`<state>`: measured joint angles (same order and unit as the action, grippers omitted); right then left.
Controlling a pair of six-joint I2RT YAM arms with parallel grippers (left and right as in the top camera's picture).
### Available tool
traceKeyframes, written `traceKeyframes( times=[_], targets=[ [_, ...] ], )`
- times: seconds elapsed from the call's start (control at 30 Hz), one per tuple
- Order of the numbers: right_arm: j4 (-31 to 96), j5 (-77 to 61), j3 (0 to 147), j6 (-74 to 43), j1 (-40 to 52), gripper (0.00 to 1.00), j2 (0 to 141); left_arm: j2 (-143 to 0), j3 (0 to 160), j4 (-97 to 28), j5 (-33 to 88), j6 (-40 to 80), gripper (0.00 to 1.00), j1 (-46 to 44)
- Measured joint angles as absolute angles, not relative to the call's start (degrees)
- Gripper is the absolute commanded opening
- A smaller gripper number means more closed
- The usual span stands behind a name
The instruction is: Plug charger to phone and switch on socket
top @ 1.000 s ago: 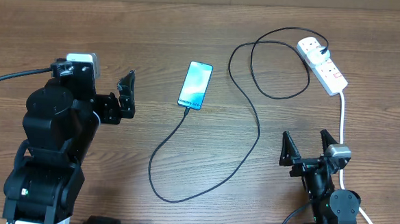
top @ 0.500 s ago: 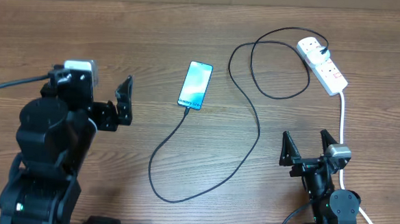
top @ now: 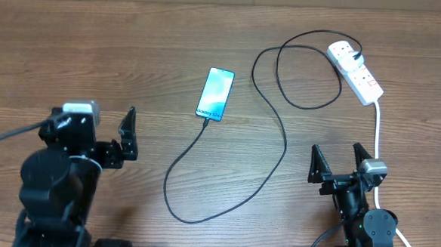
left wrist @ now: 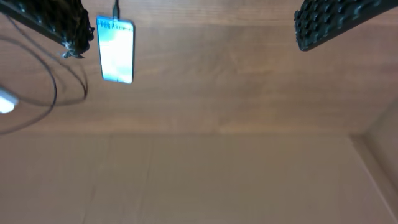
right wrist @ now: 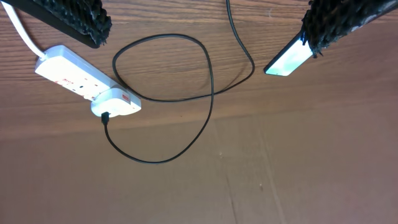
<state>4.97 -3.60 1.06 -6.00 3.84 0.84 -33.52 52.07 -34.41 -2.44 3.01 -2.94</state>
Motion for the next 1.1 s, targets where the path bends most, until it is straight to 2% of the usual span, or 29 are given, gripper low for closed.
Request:
traceKeyframes(
  times=[0.43, 1.1],
  targets=[
    [4.93, -3.60, 1.06, -6.00, 3.84, 1.00, 0.84, -26.89, 39.59, -24.16, -1.93, 7.11, 1.00, -2.94],
    [4.95, -3.60, 1.06, -5.96, 3.84, 1.00, 0.84, -5.69, 15.22, -6.98, -2.66, 7.57, 1.00, -2.94]
  ],
)
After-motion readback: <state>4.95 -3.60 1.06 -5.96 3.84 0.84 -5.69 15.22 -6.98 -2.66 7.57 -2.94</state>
